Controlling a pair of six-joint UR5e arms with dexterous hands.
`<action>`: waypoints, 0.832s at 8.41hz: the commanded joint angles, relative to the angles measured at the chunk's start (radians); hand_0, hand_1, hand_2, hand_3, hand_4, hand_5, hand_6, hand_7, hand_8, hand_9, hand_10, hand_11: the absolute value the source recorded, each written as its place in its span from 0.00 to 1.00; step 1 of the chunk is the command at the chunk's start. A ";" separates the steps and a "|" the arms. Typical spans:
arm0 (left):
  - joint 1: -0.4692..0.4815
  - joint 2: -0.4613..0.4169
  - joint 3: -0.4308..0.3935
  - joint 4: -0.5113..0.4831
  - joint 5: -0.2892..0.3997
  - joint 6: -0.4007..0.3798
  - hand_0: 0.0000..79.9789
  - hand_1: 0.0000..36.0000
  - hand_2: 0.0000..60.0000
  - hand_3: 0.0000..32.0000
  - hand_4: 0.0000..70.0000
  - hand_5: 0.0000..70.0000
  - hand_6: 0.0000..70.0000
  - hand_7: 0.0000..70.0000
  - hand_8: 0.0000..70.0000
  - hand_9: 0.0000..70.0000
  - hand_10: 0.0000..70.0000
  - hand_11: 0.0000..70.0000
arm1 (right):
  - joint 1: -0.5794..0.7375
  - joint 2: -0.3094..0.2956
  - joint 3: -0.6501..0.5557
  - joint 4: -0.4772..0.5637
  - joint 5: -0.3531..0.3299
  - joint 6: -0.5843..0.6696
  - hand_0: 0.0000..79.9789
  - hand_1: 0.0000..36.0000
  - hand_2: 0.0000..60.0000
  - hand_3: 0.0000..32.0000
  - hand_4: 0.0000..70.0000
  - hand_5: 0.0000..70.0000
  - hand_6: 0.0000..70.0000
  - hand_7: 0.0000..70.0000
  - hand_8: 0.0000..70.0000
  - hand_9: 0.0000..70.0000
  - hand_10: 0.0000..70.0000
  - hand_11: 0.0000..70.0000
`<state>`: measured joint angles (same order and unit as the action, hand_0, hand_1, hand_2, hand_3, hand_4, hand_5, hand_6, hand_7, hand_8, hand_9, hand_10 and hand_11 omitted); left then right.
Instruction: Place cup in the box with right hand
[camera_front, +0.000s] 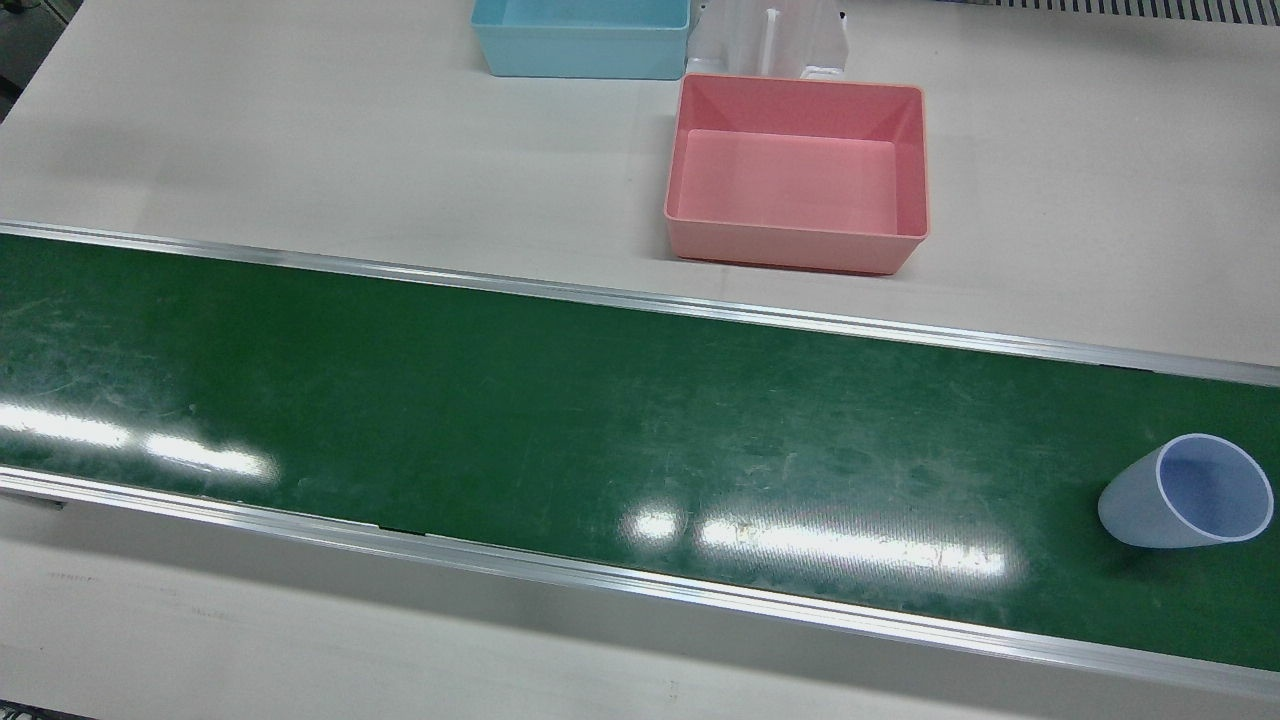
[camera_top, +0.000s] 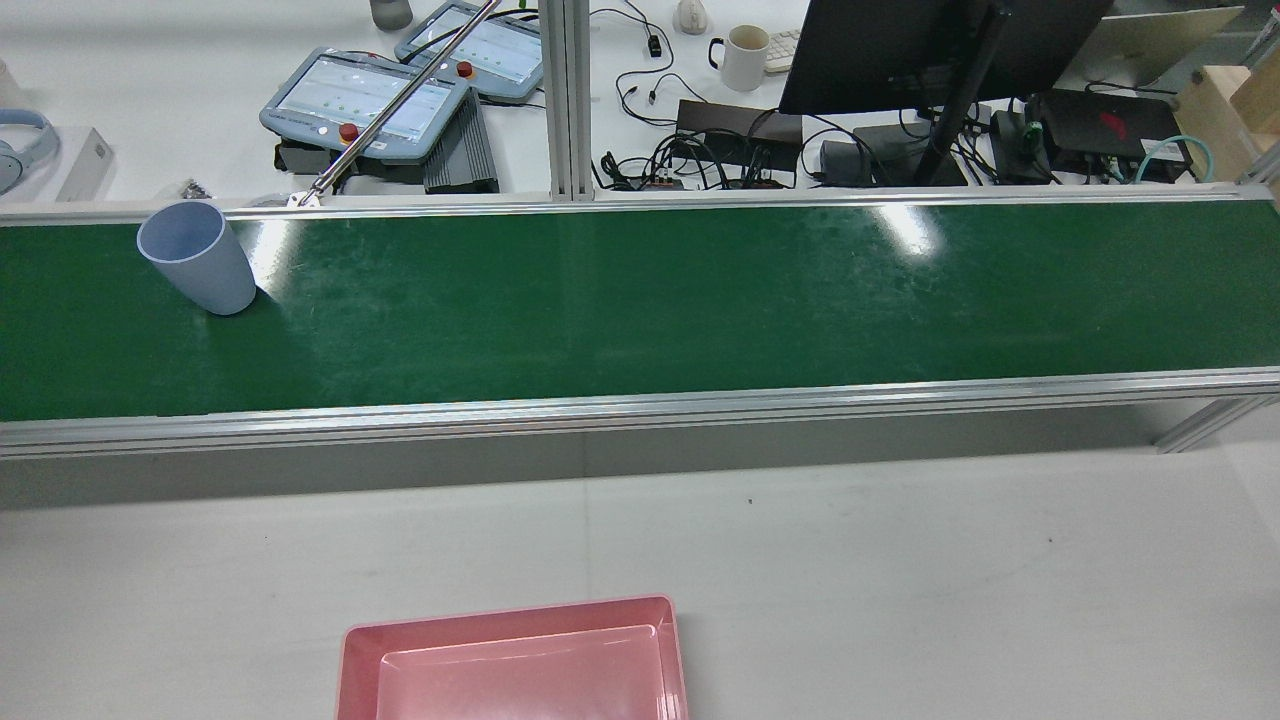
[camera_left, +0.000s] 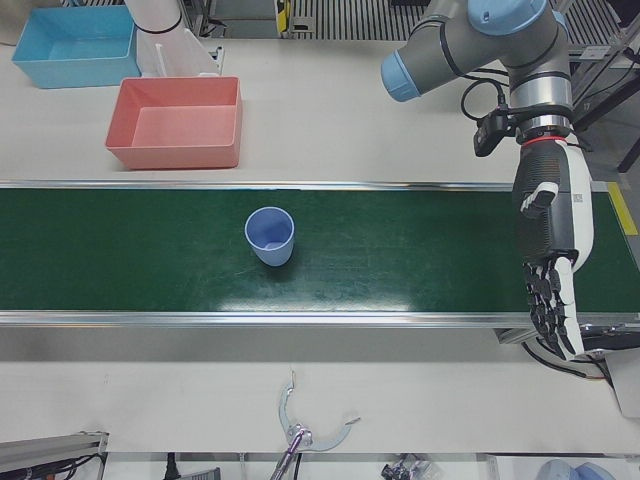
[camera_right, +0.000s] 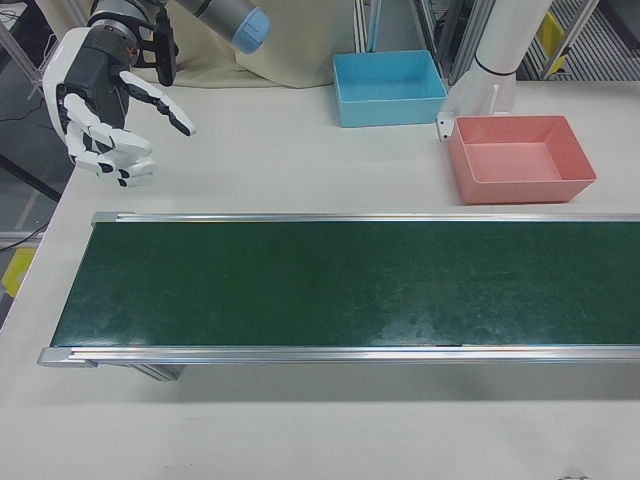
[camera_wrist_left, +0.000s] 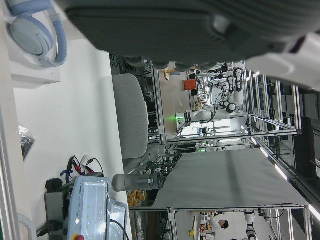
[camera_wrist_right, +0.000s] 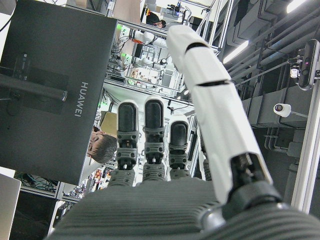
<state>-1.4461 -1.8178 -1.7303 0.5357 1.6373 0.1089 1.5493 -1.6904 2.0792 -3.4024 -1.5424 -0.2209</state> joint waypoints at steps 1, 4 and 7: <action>0.000 0.000 0.000 0.001 -0.001 0.000 0.00 0.00 0.00 0.00 0.00 0.00 0.00 0.00 0.00 0.00 0.00 0.00 | 0.000 0.000 -0.001 0.000 -0.001 0.000 1.00 1.00 0.26 0.00 0.19 0.28 0.26 0.91 0.52 0.65 0.39 0.62; 0.000 0.000 0.000 0.000 0.001 0.000 0.00 0.00 0.00 0.00 0.00 0.00 0.00 0.00 0.00 0.00 0.00 0.00 | 0.000 0.000 -0.001 0.000 0.001 0.000 1.00 1.00 0.26 0.00 0.19 0.28 0.26 0.90 0.52 0.65 0.39 0.61; 0.000 0.000 0.000 0.001 -0.001 0.000 0.00 0.00 0.00 0.00 0.00 0.00 0.00 0.00 0.00 0.00 0.00 0.00 | 0.000 0.000 -0.001 0.000 0.001 0.000 1.00 1.00 0.26 0.00 0.19 0.28 0.26 0.90 0.52 0.65 0.39 0.62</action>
<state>-1.4463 -1.8178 -1.7303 0.5360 1.6382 0.1089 1.5493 -1.6904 2.0786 -3.4024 -1.5417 -0.2209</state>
